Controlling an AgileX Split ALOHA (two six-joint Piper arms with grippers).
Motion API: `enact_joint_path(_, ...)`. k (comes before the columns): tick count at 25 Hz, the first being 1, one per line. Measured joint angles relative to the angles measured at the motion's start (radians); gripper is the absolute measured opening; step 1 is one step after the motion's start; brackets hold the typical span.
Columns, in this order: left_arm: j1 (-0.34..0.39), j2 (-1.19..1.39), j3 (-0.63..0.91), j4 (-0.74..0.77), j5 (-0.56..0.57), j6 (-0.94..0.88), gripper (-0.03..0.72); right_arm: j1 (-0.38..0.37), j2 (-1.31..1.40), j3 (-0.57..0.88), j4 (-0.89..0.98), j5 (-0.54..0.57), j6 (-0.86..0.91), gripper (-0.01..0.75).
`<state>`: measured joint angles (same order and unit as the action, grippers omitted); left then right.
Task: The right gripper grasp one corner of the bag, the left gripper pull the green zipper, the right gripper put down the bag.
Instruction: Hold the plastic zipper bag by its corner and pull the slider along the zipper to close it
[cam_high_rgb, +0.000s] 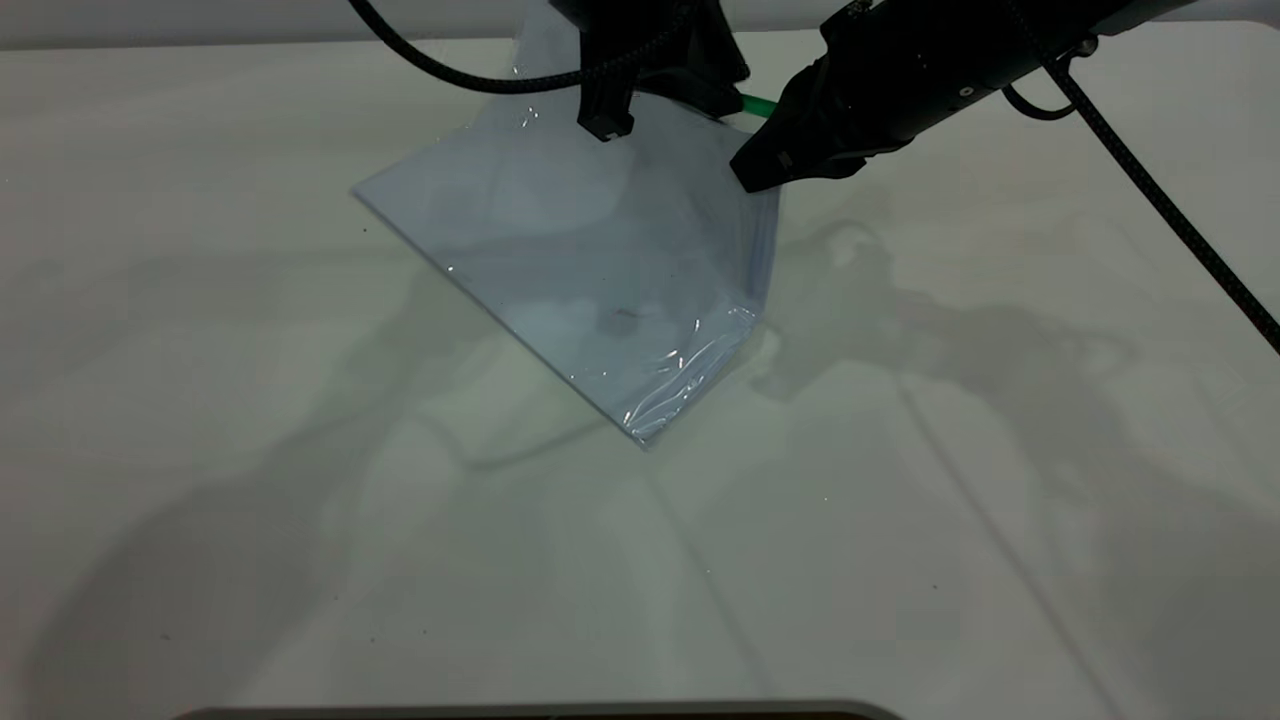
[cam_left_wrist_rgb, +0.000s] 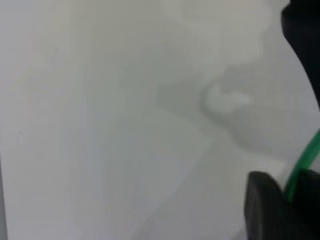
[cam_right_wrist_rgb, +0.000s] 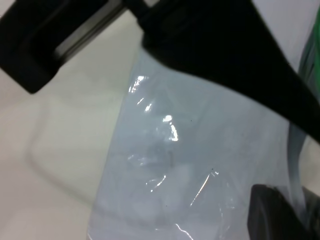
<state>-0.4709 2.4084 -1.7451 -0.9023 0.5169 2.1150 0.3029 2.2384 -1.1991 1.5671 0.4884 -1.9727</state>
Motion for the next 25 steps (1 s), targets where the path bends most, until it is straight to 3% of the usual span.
enact_joint_path(3, 0.001, 0.003, 0.0, 0.006, -0.008, 0.0, 0.065, 0.0, 0.0, 0.0, 0.005, -0.004, 0.007, 0.034)
enact_joint_path(12, 0.023, 0.003, 0.001, 0.018, -0.015, 0.0, 0.065, 0.0, 0.0, -0.002, 0.025, -0.007, 0.027, 0.034)
enact_joint_path(25, 0.062, 0.004, 0.001, 0.014, -0.072, 0.0, 0.057, -0.057, 0.0, -0.004, 0.043, 0.052, 0.047, 0.034)
